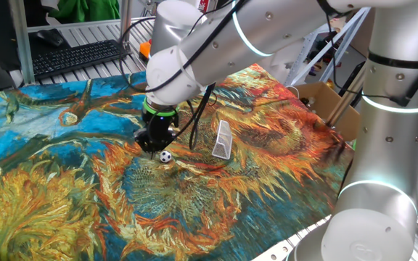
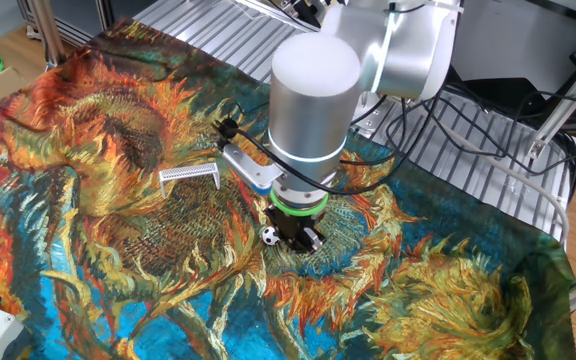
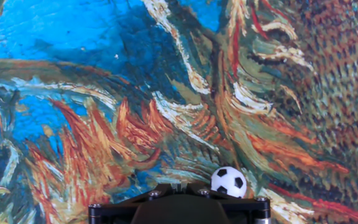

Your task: Push the soccer ball into the goal

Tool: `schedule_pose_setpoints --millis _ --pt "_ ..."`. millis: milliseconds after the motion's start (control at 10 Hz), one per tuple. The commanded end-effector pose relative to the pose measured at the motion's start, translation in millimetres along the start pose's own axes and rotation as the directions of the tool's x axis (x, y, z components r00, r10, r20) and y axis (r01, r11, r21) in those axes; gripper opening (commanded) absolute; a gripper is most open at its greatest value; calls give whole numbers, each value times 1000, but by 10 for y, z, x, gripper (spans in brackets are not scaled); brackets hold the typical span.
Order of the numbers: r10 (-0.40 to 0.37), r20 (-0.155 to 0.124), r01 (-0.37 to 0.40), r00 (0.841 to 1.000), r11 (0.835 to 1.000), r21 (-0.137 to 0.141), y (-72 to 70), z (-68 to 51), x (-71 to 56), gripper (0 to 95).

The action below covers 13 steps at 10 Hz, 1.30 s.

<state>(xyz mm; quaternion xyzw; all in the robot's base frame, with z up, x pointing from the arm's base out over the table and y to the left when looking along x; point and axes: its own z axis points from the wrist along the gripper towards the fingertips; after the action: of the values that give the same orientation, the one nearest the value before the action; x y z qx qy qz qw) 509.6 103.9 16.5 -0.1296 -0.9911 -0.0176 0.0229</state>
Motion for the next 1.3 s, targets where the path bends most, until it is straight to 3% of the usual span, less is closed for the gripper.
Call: schedule_pose_setpoints --millis 100,700,1300 --pt "-25 3 25 1000 1000 12 -32 40 32 0" --pt "-61 6 61 998 998 16 -152 158 76 0" --pt "-73 2 73 997 997 26 -210 70 113 0"
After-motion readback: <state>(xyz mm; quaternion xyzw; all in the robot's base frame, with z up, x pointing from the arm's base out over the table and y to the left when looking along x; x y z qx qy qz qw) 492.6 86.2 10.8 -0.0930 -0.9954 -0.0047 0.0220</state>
